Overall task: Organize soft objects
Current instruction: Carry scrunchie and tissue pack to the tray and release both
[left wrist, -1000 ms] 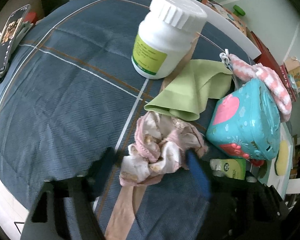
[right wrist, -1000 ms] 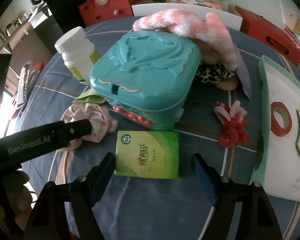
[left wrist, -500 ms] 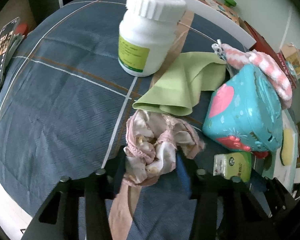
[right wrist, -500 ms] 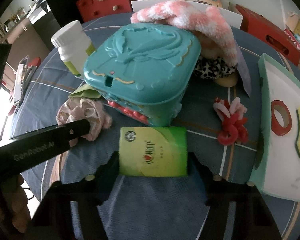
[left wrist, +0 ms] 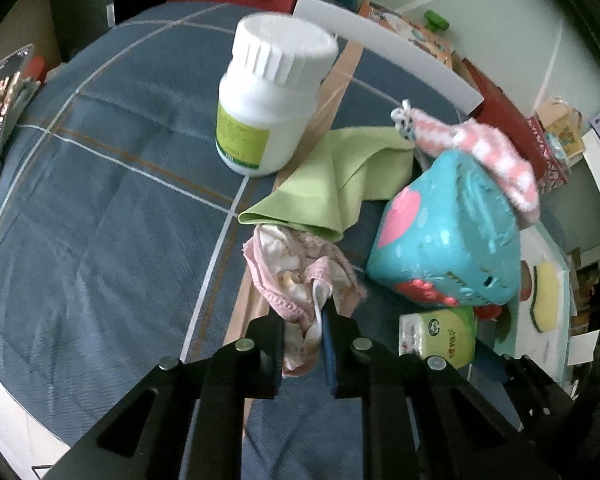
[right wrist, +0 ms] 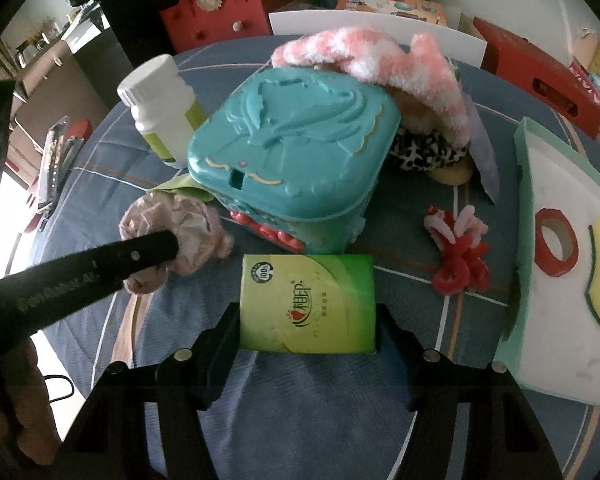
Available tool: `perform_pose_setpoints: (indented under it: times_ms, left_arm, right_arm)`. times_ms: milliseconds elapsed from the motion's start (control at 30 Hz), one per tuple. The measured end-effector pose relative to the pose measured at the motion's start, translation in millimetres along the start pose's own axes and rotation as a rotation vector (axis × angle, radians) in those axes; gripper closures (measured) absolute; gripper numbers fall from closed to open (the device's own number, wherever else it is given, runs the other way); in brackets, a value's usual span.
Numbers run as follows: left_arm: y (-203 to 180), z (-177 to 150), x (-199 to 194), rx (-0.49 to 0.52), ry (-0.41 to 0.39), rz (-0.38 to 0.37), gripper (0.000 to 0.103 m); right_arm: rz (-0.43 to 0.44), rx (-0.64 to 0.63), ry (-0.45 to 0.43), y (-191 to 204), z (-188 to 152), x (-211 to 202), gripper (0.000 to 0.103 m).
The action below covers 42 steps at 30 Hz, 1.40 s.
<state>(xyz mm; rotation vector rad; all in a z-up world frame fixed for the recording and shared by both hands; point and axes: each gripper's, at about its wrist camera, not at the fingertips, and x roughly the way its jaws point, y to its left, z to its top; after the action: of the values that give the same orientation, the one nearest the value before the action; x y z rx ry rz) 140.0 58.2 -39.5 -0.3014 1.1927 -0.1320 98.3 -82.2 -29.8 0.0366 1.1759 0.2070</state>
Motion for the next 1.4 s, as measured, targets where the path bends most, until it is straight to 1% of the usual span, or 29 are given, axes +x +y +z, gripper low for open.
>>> perform_pose_setpoints:
  times_ms: [267, 400, 600, 767, 900, 1067, 1200, 1300, 1400]
  left_arm:
    - [-4, 3, -33, 0.017, -0.084, -0.014, 0.087]
    - [-7, 2, -50, 0.026, -0.124, -0.019, 0.087]
    - [-12, 0, -75, 0.038, -0.185, -0.009, 0.087]
    - [-24, -3, -90, 0.060, -0.226, -0.019, 0.087]
    - [-35, -3, -97, 0.081, -0.244, -0.023, 0.087]
    - [-51, -4, -103, 0.105, -0.248, -0.019, 0.087]
    - [-67, -5, -111, 0.126, -0.255, -0.006, 0.087]
    - [-78, -7, -118, 0.147, -0.264, 0.003, 0.087]
    - [-88, -7, -124, 0.166, -0.272, 0.014, 0.087]
  right_arm:
    - [0.002, 0.012, -0.038, -6, -5, -27, 0.036]
    - [0.003, 0.009, -0.057, -11, -2, -37, 0.036]
    - [0.010, 0.004, -0.088, -17, -2, -57, 0.036]
    - [0.010, 0.001, -0.140, -23, -2, -81, 0.036]
    - [0.007, -0.005, -0.198, -27, -5, -106, 0.036]
    - [0.000, 0.010, -0.263, -35, -7, -130, 0.036]
    - [0.001, 0.039, -0.306, -48, -3, -142, 0.036]
    - [-0.017, 0.068, -0.326, -54, -4, -144, 0.036]
    - [-0.009, 0.098, -0.343, -64, -4, -149, 0.036]
